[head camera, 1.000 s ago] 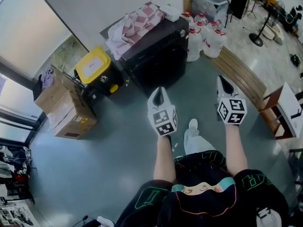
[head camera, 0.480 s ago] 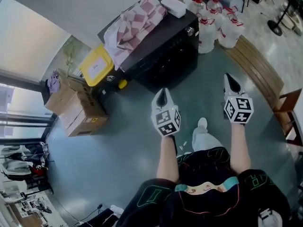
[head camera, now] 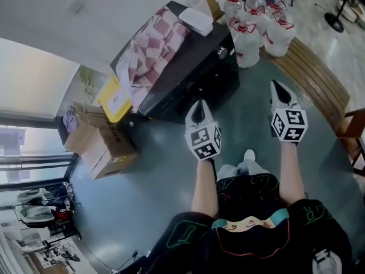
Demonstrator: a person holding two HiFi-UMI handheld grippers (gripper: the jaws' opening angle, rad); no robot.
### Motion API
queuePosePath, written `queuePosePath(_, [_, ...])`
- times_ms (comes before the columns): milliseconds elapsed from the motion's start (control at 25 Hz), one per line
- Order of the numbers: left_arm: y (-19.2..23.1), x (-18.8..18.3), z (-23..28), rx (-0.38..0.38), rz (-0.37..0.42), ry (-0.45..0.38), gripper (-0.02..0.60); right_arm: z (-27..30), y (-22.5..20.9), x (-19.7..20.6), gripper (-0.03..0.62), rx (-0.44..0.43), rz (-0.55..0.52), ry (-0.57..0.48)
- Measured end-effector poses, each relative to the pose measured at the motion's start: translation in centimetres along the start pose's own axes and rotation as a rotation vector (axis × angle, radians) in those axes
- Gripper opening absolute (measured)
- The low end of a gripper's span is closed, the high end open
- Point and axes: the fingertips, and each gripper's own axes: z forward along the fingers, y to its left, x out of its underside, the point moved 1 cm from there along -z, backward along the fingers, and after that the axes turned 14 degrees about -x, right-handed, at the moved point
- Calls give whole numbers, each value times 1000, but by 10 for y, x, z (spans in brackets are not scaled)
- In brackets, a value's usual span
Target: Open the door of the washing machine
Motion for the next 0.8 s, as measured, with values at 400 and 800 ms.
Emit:
queuePosePath(400, [36, -5, 77, -66, 6, 35, 11, 104, 12, -16, 3, -124, -42, 33])
queuePosePath(800, [69, -31, 129, -58, -77, -29, 11, 215, 76, -54, 3, -368, -171, 77])
